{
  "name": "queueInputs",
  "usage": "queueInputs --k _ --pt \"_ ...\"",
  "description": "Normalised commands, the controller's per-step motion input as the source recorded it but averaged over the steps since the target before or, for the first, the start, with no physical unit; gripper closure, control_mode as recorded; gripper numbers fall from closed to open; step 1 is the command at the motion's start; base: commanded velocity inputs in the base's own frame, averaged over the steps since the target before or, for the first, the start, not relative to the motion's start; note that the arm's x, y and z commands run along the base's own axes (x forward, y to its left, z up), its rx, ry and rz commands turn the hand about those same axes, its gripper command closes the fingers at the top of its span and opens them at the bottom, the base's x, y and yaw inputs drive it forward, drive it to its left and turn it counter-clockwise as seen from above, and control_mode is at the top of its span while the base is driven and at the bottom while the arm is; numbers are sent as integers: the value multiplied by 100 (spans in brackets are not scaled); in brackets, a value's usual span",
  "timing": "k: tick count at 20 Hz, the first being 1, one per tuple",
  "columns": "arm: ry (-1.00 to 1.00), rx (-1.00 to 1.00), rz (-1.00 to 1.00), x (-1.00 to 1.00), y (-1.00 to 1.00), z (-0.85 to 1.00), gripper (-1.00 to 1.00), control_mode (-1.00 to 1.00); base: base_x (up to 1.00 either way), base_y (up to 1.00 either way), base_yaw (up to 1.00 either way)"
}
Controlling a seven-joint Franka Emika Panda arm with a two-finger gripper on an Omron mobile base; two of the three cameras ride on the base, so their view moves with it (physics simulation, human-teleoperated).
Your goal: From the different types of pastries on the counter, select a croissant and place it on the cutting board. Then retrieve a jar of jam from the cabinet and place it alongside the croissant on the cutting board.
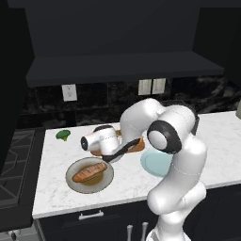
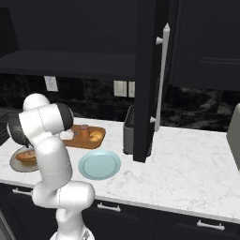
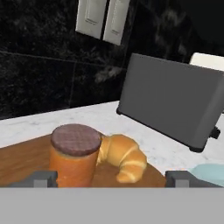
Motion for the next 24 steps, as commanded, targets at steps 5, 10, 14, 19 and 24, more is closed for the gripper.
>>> queueInputs --k 5,10,14,19,24 --pt "-12 3 -6 -89 21 98 -100 -100 0 0 0" --pt "-2 0 3 -92 55 73 -100 -100 0 0 0" --pt "0 1 14 -88 53 90 -100 -100 0 0 0" --pt "0 1 18 -93 56 73 -100 -100 0 0 0" --pt "0 0 17 -100 48 61 -100 -100 0 0 0"
